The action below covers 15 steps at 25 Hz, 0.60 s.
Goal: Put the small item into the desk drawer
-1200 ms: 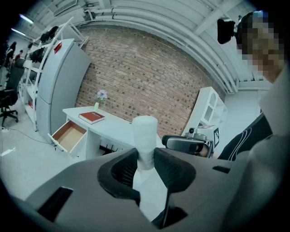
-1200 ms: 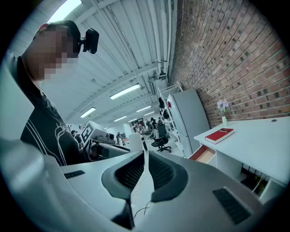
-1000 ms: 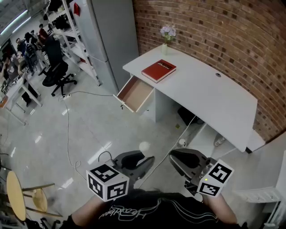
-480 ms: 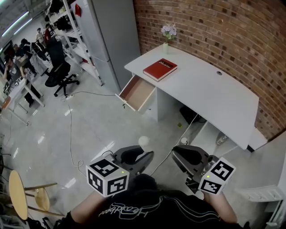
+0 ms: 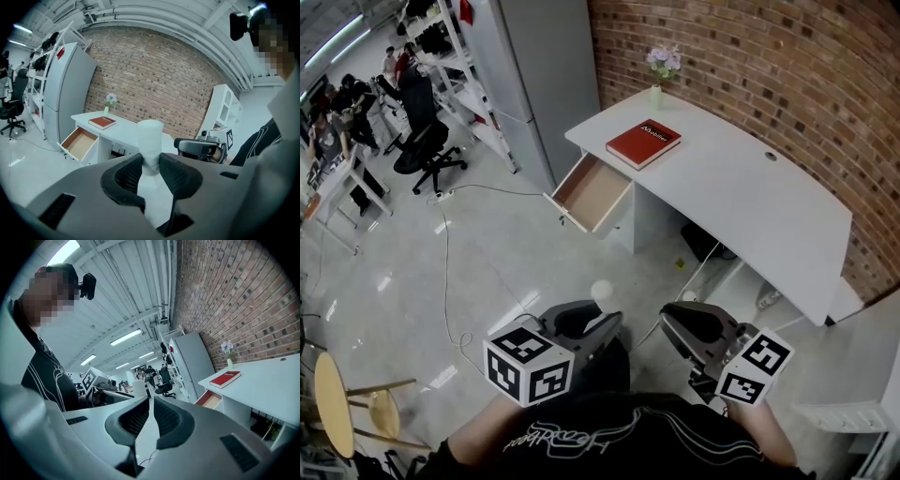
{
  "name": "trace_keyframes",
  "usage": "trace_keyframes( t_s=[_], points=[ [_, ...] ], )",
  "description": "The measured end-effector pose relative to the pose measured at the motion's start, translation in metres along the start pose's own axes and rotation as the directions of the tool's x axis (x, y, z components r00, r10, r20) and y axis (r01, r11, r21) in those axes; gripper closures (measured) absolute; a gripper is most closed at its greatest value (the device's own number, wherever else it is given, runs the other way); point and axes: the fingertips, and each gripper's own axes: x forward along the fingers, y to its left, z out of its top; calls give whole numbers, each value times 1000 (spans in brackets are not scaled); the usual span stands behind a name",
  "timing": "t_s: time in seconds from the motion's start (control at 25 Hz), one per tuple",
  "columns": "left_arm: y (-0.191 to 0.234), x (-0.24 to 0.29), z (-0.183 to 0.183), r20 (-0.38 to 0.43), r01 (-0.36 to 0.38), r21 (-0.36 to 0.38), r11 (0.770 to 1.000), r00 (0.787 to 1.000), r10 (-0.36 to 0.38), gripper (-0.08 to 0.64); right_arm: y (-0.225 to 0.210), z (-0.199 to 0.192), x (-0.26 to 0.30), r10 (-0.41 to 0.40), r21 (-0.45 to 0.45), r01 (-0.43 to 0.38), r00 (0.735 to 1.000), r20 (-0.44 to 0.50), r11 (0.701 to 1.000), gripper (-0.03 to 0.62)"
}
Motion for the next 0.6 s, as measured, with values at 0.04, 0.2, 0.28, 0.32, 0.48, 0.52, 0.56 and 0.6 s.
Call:
trace_keyframes(
  t_s=[0.04,0.2,0.28,0.32,0.48,0.52,0.56,0.6],
  points=[
    [9,3,2,-2,-1,-6,1000,1000,1,431,-6,1,8,3,1,-3,1000,-2,1000,533],
    [50,23,11,-14,-10,-42,999,1000,10,431,-41,4,42,10,24,-9,1000,-19,1000,534],
    [74,35,19,-25,-16,-64,998,1000,15,431,-62,6,60,10,44,-8,999,-34,999,534],
    [87,41,24,-30,-17,-72,997,999,15,431,-74,8,71,7,54,-5,999,-41,999,534],
    [145,69,49,-48,-14,-95,995,999,10,431,-121,13,122,-1,92,7,998,-71,996,533],
    [160,77,55,-55,-12,-103,995,998,6,431,-133,14,136,-1,101,9,997,-82,995,533],
    [174,84,61,-64,-9,-111,994,998,2,431,-144,16,150,0,109,10,996,-93,994,533],
    [189,91,67,-73,-6,-120,993,997,-3,431,-154,18,164,0,115,12,994,-105,993,533]
  ],
)
